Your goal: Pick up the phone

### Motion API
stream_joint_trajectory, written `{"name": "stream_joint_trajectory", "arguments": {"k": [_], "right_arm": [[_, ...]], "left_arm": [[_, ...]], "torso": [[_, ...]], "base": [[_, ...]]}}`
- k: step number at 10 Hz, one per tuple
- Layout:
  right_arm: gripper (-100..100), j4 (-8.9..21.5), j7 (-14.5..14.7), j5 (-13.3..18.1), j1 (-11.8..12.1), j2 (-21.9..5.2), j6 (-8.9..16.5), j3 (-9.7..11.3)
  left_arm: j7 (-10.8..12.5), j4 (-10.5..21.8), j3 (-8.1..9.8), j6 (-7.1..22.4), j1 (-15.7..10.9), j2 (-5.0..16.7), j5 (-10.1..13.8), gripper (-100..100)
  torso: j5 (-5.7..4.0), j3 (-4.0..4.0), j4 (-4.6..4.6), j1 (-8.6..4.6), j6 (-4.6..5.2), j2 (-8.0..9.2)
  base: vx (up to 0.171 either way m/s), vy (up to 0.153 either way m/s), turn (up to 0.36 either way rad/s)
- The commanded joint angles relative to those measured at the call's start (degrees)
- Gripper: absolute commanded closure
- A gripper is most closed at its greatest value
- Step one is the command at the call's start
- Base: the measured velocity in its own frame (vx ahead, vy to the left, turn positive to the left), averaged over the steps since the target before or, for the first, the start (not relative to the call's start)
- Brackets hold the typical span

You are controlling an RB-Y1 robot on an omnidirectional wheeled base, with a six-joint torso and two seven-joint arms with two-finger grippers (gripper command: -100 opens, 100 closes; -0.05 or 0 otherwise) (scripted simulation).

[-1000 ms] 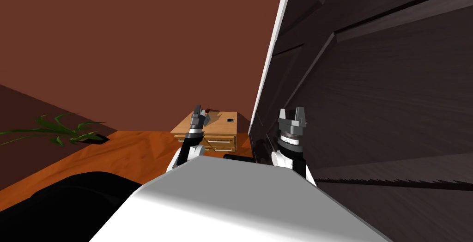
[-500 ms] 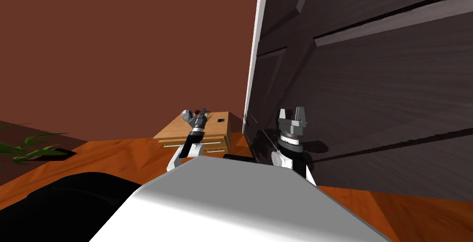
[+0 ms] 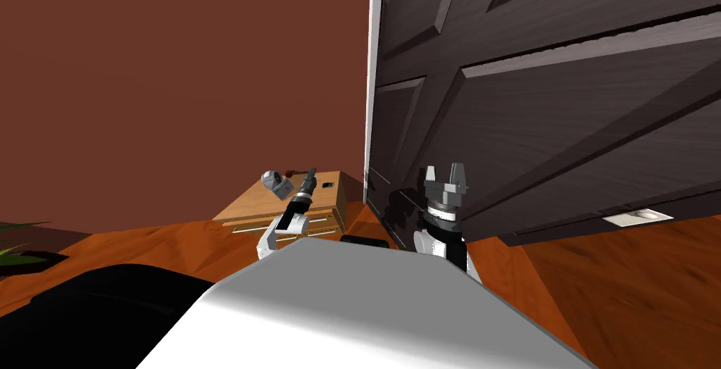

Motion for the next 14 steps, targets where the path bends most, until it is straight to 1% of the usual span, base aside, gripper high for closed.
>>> {"name": "stream_joint_trajectory", "arguments": {"k": [1, 2, 3, 4, 5, 6, 7, 8, 9, 10, 11, 12, 13, 14], "right_arm": [[0, 0.0, 0.0, 0.0, 0.0, 0.0, 0.0, 0.0], [0, 0.0, 0.0, 0.0, -0.01, 0.0, 0.0, 0.0], [0, 0.0, 0.0, 0.0, 0.0, 0.0, 0.0, 0.01], [0, 0.0, 0.0, 0.0, 0.0, 0.0, 0.0, 0.0], [0, 0.0, 0.0, 0.0, 0.0, -0.01, 0.0, -0.01], [0, 0.0, 0.0, 0.0, 0.0, -0.01, 0.0, 0.0], [0, 0.0, 0.0, 0.0, 0.0, 0.0, 0.0, 0.0], [0, 0.0, 0.0, 0.0, 0.0, 0.0, 0.0, 0.0], [0, 0.0, 0.0, 0.0, 0.0, -0.01, 0.0, 0.0], [0, 0.0, 0.0, 0.0, 0.0, -0.01, 0.0, -0.01], [0, 0.0, 0.0, 0.0, 0.0, -0.01, 0.0, -0.01], [0, 0.0, 0.0, 0.0, 0.0, -0.01, 0.0, -0.01], [0, 0.0, 0.0, 0.0, 0.0, -0.01, 0.0, -0.01], [0, 0.0, 0.0, 0.0, 0.0, -0.01, 0.0, -0.01]], "left_arm": [[-0.01, 2.85, 0.45, 2.86, -1.66, 1.81, 0.86, -100], [0.02, 4.41, 0.88, 4.72, -3.42, 3.48, 1.72, -100], [0.02, 5.48, 0.88, 6.09, -3.42, 3.48, 1.72, -100], [0.02, 5.59, 0.88, 6.09, -3.42, 3.48, 1.72, -100], [0.06, 8.19, 1.29, 8.82, -5.24, 5.16, 2.66, -100], [0.12, 9.85, 1.67, 10.21, -7.1, 6.84, 3.68, -100], [0.12, 11.46, 1.67, 11.7, -7.1, 6.84, 3.68, -100], [0.2, 13.21, 2.02, 13.61, -8.97, 8.5, 4.78, -100], [0.2, 14.16, 2.02, 14.64, -8.97, 8.5, 4.78, -100], [0.28, 16.33, 2.33, 16.46, -10.83, 10.11, 5.95, -100], [0.28, 17.78, 2.33, 17.64, -10.83, 10.11, 5.95, -100], [0.28, 17.78, 2.33, 17.64, -10.83, 10.11, 5.95, -100], [0.38, 20.46, 2.59, 19.87, -12.66, 11.65, 7.19, -100], [0.38, 21.08, 2.59, 20.7, -12.66, 11.65, 7.19, -100]], "torso": [[0.0, 0.0, 0.0, 0.0, 0.0, 0.0], [0.0, 0.02, 0.01, -0.04, 0.03, 0.03], [-0.02, -0.01, 0.0, -0.13, 0.03, -0.02], [0.0, 0.0, 0.0, 0.03, -0.01, 0.0], [0.06, 0.04, 0.01, 0.28, -0.02, 0.07], [0.06, 0.02, 0.01, 0.26, 0.02, 0.03], [0.03, 0.0, 0.0, 0.08, 0.03, -0.01], [0.03, 0.0, 0.0, 0.13, -0.01, 0.0], [0.03, -0.01, 0.0, 0.17, 0.01, -0.02], [0.06, 0.0, 0.0, 0.27, -0.03, 0.0], [0.06, 0.0, 0.0, 0.26, 0.01, 0.0], [0.07, 0.01, 0.0, 0.31, -0.03, 0.02], [0.08, 0.04, 0.01, 0.39, -0.04, 0.06], [0.08, 0.03, 0.01, 0.36, 0.0, 0.04]], "base": [[-0.001, -0.131, -0.147], [0.025, -0.163, -0.224], [0.018, -0.107, -0.076], [0.0, -0.034, 0.018], [0.014, -0.055, -0.125], [0.023, -0.113, -0.217], [0.022, -0.086, -0.106], [0.03, -0.078, -0.165], [0.028, -0.051, -0.059], [0.022, -0.057, -0.124], [0.023, -0.043, -0.075], [0.013, -0.015, 0.012], [0.019, -0.03, -0.136], [0.021, -0.032, -0.077]]}}
